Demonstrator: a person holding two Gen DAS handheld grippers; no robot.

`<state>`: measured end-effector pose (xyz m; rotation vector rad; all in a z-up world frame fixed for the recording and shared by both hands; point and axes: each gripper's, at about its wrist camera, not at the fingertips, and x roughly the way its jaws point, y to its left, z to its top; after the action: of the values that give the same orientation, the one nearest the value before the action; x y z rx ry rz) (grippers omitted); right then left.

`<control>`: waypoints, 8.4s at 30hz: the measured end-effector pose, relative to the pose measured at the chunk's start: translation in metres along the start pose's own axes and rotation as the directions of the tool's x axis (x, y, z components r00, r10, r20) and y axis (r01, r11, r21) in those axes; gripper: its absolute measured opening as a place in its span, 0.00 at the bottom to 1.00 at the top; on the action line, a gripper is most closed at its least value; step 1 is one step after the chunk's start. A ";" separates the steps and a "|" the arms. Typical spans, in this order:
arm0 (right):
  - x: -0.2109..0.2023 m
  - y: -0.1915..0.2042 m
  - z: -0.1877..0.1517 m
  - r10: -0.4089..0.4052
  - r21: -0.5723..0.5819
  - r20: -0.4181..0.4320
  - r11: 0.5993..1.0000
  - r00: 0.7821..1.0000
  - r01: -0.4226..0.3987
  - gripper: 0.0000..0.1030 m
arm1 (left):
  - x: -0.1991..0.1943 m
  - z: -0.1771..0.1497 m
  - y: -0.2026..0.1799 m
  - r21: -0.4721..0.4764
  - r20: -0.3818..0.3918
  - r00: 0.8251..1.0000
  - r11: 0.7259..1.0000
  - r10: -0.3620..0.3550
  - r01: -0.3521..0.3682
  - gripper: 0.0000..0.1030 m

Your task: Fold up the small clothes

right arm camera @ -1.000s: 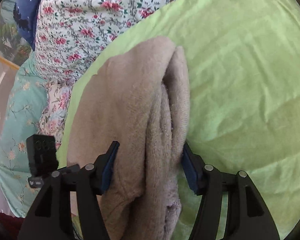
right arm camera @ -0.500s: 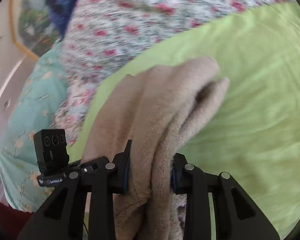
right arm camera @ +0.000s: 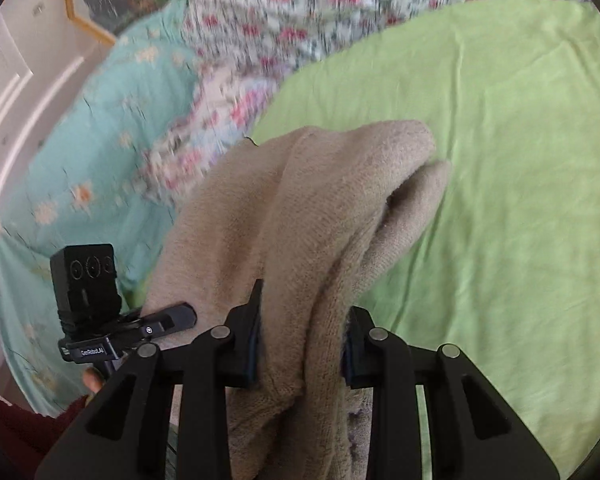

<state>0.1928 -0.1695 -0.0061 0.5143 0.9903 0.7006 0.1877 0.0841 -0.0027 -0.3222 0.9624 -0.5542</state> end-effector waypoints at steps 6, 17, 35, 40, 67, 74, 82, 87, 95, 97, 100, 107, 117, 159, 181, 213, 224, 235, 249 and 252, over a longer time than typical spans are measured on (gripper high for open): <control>0.006 -0.006 -0.011 -0.063 0.024 -0.018 0.998 0.998 0.063 0.35 | 0.003 -0.029 0.033 -0.071 -0.010 1.000 0.997 -0.020 0.019 0.61; -0.028 -0.027 0.035 -0.125 0.131 0.101 0.985 0.987 0.112 0.54 | -0.032 -0.011 0.022 -0.055 0.100 0.993 0.997 0.067 -0.062 0.66; 0.014 -0.044 0.054 -0.240 0.114 0.059 0.966 0.969 0.233 0.19 | -0.005 -0.006 0.012 0.041 0.026 0.972 0.971 0.233 -0.234 0.41; -0.024 -0.029 0.033 -0.209 0.131 0.127 0.972 0.970 0.193 0.24 | -0.033 -0.018 -0.003 0.070 0.058 0.976 0.974 0.210 -0.214 0.41; -0.017 0.029 -0.055 -0.173 0.067 0.094 0.984 0.980 0.167 0.28 | -0.051 -0.057 -0.050 0.144 0.071 0.997 0.989 -0.041 0.030 0.58; -0.009 -0.023 -0.077 -0.199 0.152 0.042 0.970 0.979 0.191 0.00 | -0.008 -0.096 -0.024 0.119 -0.093 0.995 0.993 0.022 -0.011 0.36; -0.014 0.008 -0.091 -0.332 0.007 0.038 0.943 0.942 0.332 0.00 | -0.010 -0.105 -0.022 0.095 -0.070 0.997 0.995 0.018 -0.011 0.36; -0.027 -0.007 -0.105 -0.317 0.036 0.054 0.948 0.947 0.315 0.00 | -0.013 -0.110 -0.025 0.113 -0.067 0.997 0.993 0.041 -0.034 0.36; -0.051 0.014 -0.098 -0.340 0.041 0.088 0.940 0.936 0.338 0.04 | -0.027 -0.107 -0.028 0.116 -0.062 0.997 0.992 0.050 -0.042 0.38; -0.058 0.024 -0.083 -0.321 0.032 0.137 0.947 0.937 0.320 0.04 | -0.038 -0.101 -0.033 0.127 -0.042 0.998 0.991 0.046 -0.040 0.39; -0.054 0.033 -0.048 -0.321 0.008 0.174 0.946 0.931 0.325 0.04 | -0.048 -0.081 -0.038 0.128 0.003 1.000 0.991 0.028 -0.028 0.44; -0.011 0.026 0.012 -0.280 0.009 0.138 0.960 0.950 0.281 0.04 | -0.028 0.003 -0.025 0.045 0.084 0.996 0.999 0.016 -0.020 0.44; 0.012 -0.030 0.007 -0.340 0.141 0.107 0.935 0.934 0.324 0.00 | 0.026 0.008 -0.003 0.065 -0.016 0.990 0.989 0.138 -0.136 0.35; -0.092 0.066 -0.134 -0.363 -0.047 0.116 0.928 0.924 0.370 0.42 | -0.092 -0.127 -0.045 0.092 0.045 0.966 0.961 0.256 -0.259 0.76; -0.149 0.114 -0.165 -0.413 -0.166 0.153 0.885 0.898 0.436 0.90 | -0.141 -0.151 -0.058 0.154 0.087 0.888 0.875 0.452 -0.460 0.97; -0.061 0.070 -0.138 -0.422 -0.214 0.026 0.883 0.906 0.418 0.98 | -0.081 -0.123 -0.055 0.218 0.062 0.848 0.822 0.527 -0.526 0.99; -0.048 0.079 -0.109 -0.413 -0.253 0.039 0.877 0.910 0.409 0.98 | -0.076 -0.101 -0.059 0.216 0.086 0.831 0.804 0.550 -0.555 1.00; -0.040 0.079 -0.093 -0.406 -0.252 0.035 0.881 0.913 0.401 0.98 | -0.071 -0.090 -0.062 0.202 0.093 0.821 0.797 0.564 -0.570 0.99; -0.034 0.075 -0.080 -0.406 -0.228 0.021 0.887 0.913 0.400 0.98 | -0.070 -0.082 -0.064 0.181 0.123 0.815 0.795 0.566 -0.579 1.00; -0.033 0.076 -0.080 -0.407 -0.225 0.020 0.888 0.913 0.401 0.98 | -0.069 -0.082 -0.064 0.178 0.122 0.814 0.794 0.568 -0.581 1.00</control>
<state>0.0875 -0.1362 0.0268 0.0897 0.9895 0.4353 0.0682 0.0706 0.0318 0.1505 0.8754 -0.0754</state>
